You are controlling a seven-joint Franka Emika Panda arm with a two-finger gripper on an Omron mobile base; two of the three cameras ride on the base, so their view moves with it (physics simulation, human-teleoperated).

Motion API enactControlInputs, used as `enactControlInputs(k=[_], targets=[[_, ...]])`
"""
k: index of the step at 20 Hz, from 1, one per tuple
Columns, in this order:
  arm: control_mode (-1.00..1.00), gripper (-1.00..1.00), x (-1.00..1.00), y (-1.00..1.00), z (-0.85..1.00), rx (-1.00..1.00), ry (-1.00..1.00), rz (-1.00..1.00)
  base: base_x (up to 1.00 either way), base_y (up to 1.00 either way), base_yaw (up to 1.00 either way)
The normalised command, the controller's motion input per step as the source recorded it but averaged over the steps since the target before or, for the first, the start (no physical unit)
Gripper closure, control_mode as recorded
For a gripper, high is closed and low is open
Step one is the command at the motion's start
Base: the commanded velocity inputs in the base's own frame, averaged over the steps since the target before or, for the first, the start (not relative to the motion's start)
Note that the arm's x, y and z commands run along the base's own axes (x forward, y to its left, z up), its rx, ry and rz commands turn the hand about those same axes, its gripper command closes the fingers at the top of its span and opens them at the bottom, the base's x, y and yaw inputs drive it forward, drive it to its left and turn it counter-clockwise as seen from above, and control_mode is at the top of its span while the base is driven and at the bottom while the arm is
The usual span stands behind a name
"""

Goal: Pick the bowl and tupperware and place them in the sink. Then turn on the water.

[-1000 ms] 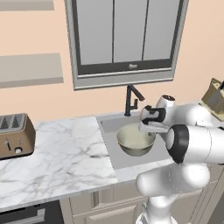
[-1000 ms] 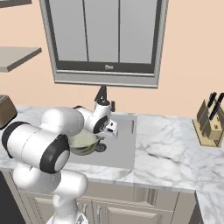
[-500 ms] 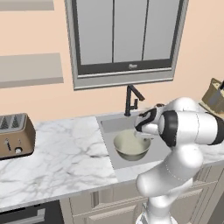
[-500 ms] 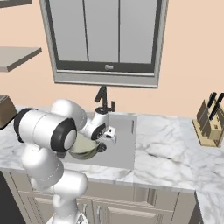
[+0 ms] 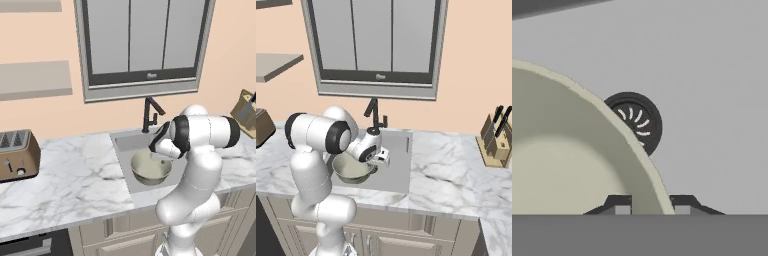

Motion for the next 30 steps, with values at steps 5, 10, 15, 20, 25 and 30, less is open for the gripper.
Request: enactControlInputs(k=[5,10,15,20,25,30], targets=[[-1.0,1.0,0.22,0.02,-0.36,0.0,0.0,0.0,0.0,0.0,0.0],[-1.0,1.0,0.03,0.0,-0.09,0.0,0.02,0.0,0.0,0.0,0.0],[-1.0,1.0,0.0,0.0,0.0,0.0,0.02,0.0,0.0,0.0,0.0],[-1.0,1.0,0.0,0.0,0.0,0.0,0.01,0.0,0.0,0.0,0.0],[-1.0,-1.0,0.0,0.04,0.0,0.0,0.05,0.0,0.0,0.0,0.0],[-1.0,-1.0,-0.01,0.0,0.03,0.0,0.0,0.0,0.0,0.0,0.0]])
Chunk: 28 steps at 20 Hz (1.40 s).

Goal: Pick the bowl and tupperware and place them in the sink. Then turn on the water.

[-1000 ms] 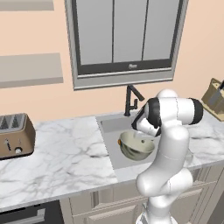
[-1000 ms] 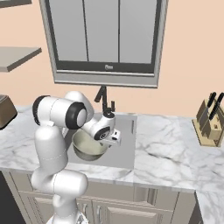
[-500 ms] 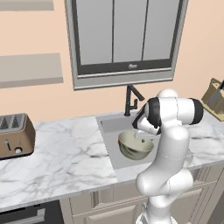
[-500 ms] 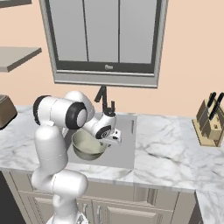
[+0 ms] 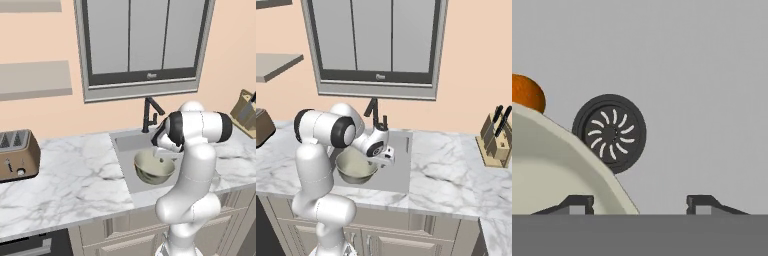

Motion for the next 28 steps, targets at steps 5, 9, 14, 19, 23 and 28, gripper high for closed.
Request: enactControlInputs(k=[5,9,14,19,23,28], targets=[[-1.0,-1.0,-0.17,0.0,0.34,0.0,0.0,0.0,0.0,0.0,0.0],[-1.0,-1.0,-0.24,0.0,0.48,0.0,0.0,0.0,0.0,0.0,0.0],[-1.0,-1.0,-0.35,0.01,0.48,0.0,0.0,0.0,0.0,0.0,0.0],[-1.0,-1.0,-0.49,0.16,0.4,0.0,0.0,0.0,0.0,0.0,0.0],[-1.0,-1.0,-0.51,0.32,0.46,0.0,0.0,0.0,0.0,0.0,0.0],[-1.0,-1.0,-0.46,0.39,0.56,0.0,0.0,0.0,0.0,0.0,0.0]])
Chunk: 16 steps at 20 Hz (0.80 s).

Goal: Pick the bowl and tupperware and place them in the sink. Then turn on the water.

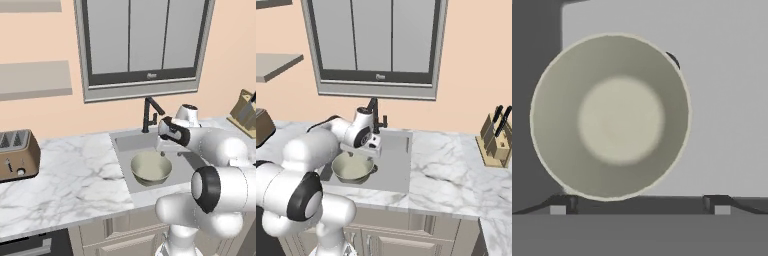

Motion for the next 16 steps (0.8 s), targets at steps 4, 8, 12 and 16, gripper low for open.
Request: enactControlInputs(k=[4,8,12,16], targets=[[-1.0,-1.0,-0.44,0.18,0.55,-0.01,-0.01,0.0,0.0,0.0,0.0],[-1.0,-1.0,-0.33,0.04,0.49,0.0,0.0,0.0,0.0,0.0,0.0],[-1.0,-1.0,-0.25,0.09,0.6,-0.01,-0.04,0.0,0.0,0.0,0.0],[-1.0,-1.0,-0.18,0.08,0.52,0.0,0.0,0.0,0.0,0.0,0.0]])
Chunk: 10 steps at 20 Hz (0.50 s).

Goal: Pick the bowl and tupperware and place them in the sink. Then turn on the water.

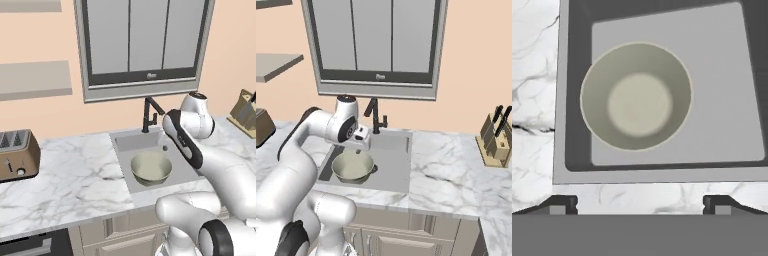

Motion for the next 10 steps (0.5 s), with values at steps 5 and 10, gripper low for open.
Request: enactControlInputs(k=[5,10], targets=[[-1.0,-1.0,-0.23,0.13,0.33,-0.05,-0.01,0.0,0.0,0.0,0.0],[-1.0,-1.0,-0.22,0.07,0.32,-0.04,-0.01,0.0,0.0,0.0,0.0]])
